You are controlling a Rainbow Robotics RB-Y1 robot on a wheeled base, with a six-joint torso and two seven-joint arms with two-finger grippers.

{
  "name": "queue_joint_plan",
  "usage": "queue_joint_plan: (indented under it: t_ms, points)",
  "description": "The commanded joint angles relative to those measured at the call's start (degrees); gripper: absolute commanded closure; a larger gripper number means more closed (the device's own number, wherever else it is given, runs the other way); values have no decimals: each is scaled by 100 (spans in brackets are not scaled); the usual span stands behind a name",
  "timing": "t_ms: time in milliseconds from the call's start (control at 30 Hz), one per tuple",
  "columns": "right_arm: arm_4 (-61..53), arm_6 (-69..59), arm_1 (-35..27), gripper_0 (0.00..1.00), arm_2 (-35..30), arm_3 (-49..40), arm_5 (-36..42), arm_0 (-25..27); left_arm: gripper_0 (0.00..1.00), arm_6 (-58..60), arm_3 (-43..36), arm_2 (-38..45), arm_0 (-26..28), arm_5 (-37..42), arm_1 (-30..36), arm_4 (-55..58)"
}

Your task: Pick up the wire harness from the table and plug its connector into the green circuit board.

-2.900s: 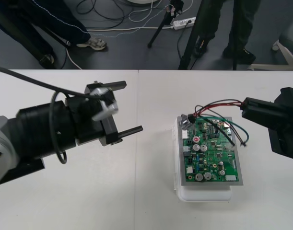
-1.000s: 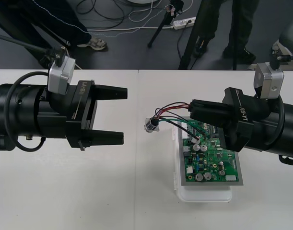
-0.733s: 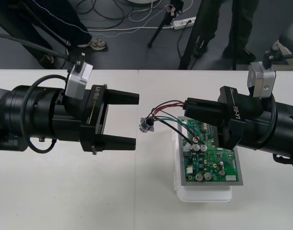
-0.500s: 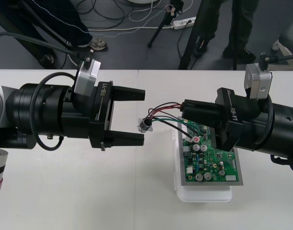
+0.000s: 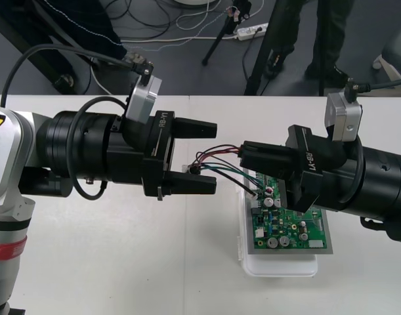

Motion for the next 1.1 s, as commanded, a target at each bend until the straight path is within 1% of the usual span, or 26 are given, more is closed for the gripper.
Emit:
queue_joint_plan:
  t_ms: [33, 400, 767, 1100]
  points:
    - [24, 173, 67, 100, 108, -255, 28, -158, 0, 306, -35, -122, -281, 231, -198, 109]
    - [24, 173, 76, 100, 108, -255, 20, -158, 0, 482, -35, -219, -299, 275, -251, 144]
    - [24, 165, 84, 100, 108, -255, 20, -158, 0, 605, -35, -492, -316, 609, -312, 135]
    - [24, 165, 84, 100, 108, -255, 20, -158, 0, 632, -35, -527, -325, 609, -312, 126]
